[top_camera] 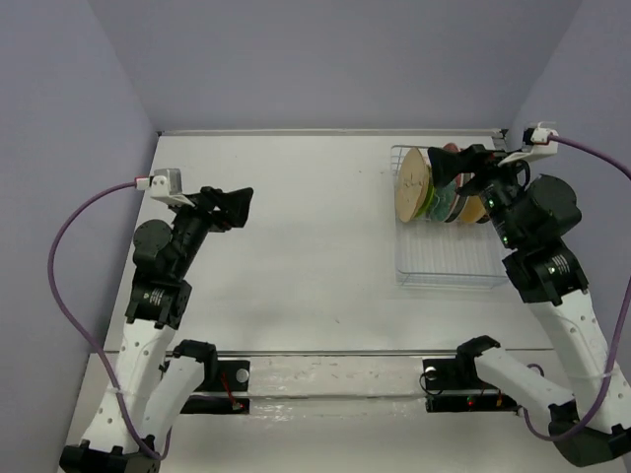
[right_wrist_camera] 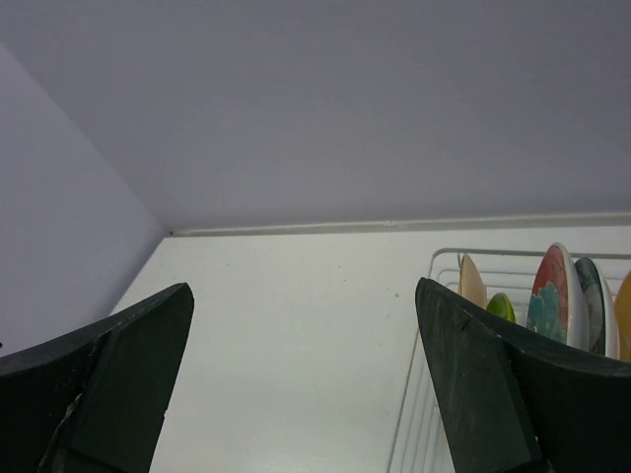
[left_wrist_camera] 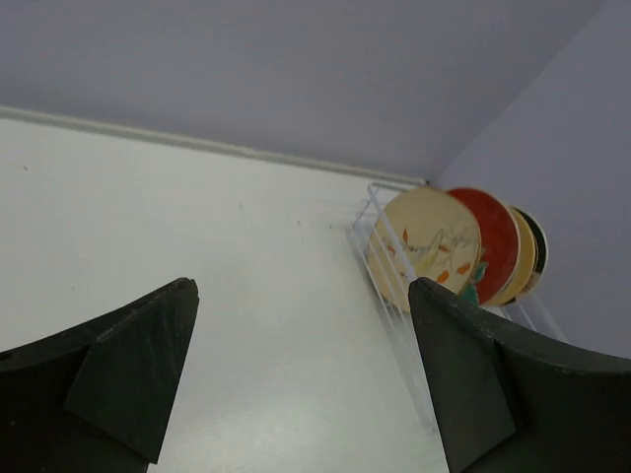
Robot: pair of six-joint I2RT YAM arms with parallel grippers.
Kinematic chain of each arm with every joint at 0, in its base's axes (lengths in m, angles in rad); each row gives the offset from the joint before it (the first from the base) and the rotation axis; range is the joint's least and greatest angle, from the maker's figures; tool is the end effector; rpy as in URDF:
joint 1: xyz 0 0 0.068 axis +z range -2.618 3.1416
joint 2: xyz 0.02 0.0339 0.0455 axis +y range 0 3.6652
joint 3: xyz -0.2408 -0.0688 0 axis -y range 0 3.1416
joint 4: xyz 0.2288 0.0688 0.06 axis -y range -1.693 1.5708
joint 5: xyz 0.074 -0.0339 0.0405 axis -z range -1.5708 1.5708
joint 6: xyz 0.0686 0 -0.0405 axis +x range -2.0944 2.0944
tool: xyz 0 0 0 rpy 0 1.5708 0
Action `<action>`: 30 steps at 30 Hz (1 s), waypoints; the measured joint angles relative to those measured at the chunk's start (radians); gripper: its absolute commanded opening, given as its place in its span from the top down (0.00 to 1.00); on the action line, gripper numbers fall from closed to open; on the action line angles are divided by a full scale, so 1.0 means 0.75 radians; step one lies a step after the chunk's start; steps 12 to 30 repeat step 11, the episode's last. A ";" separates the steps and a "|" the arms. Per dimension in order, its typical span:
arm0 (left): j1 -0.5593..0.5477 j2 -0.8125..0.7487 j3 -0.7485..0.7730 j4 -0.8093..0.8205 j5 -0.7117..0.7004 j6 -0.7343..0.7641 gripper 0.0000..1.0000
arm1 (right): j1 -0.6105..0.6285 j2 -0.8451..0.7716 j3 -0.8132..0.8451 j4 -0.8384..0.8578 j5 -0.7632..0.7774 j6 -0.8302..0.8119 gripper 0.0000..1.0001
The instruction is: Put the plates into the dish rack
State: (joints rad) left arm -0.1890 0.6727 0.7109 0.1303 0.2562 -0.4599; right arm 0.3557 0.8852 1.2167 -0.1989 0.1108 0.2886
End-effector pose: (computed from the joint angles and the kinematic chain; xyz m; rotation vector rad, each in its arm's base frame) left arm 0.1896 -0.0540 0.3558 0.0231 1.4460 -0.7144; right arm 0.1951 0.0644 0.4499 0.0432 1.4538 0.4486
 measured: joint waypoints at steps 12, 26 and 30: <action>0.001 -0.042 0.216 0.012 -0.192 0.005 0.01 | -0.001 -0.086 -0.029 0.085 -0.148 0.060 0.00; 0.001 -0.042 0.216 0.012 -0.192 0.005 0.01 | -0.001 -0.086 -0.029 0.085 -0.148 0.060 0.00; 0.001 -0.042 0.216 0.012 -0.192 0.005 0.01 | -0.001 -0.086 -0.029 0.085 -0.148 0.060 0.00</action>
